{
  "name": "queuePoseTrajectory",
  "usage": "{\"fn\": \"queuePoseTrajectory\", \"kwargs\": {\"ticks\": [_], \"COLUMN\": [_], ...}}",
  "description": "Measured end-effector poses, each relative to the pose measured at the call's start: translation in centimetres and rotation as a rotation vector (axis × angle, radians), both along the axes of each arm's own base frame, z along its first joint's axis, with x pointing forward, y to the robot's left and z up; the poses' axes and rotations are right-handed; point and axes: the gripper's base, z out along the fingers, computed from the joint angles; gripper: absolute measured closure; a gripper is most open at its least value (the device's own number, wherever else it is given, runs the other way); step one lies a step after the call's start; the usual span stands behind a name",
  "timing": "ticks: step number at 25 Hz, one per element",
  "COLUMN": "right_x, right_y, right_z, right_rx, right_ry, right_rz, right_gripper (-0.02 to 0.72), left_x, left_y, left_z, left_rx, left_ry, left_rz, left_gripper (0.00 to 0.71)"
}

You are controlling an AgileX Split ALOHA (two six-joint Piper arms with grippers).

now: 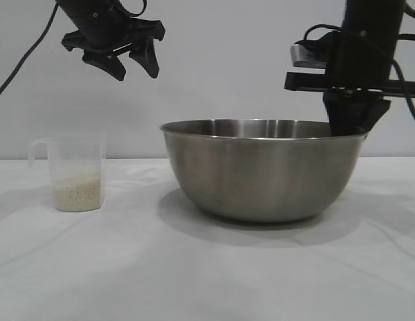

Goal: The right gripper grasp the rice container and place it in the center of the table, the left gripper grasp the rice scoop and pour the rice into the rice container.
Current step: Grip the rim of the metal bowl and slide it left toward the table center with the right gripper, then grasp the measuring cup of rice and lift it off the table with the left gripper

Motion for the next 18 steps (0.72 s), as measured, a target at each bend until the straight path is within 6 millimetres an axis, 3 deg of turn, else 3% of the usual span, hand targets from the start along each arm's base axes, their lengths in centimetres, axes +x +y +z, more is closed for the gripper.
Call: {"fn": "queuePoseTrajectory", "kwargs": {"ticks": [1,4,7,9,14,18], "right_x": [0.0,0.0,-0.4,-0.8,-2.5,-6.6], "right_y": [-0.1,-0.2,-0.4,-0.7,-1.5,-3.1], "right_z": [0.0,0.4,2.9,5.2,10.2,11.7], "right_rx": [-0.006,-0.017,-0.011,-0.011,0.022,0.034], "right_ry": [0.0,-0.013,-0.079,-0.147,-0.345,-0.49], "right_rz": [0.005,0.018,0.046,0.058,0.061,0.071], "right_gripper": [0.638,0.464,0.26,0.188,0.195,0.195], "left_x": [0.0,0.0,0.0,0.0,0.0,0.0], "left_y": [0.0,0.0,0.0,0.0,0.0,0.0], "left_z": [0.0,0.0,0.0,0.0,0.0,0.0], "left_rx": [0.0,0.0,0.0,0.0,0.0,0.0], "left_ry": [0.0,0.001,0.001,0.001,0.001,0.001], "left_rz": [0.0,-0.001,-0.001,-0.001,-0.001,-0.001], "left_gripper": [0.28,0.28,0.28,0.28,0.28,0.28]}}
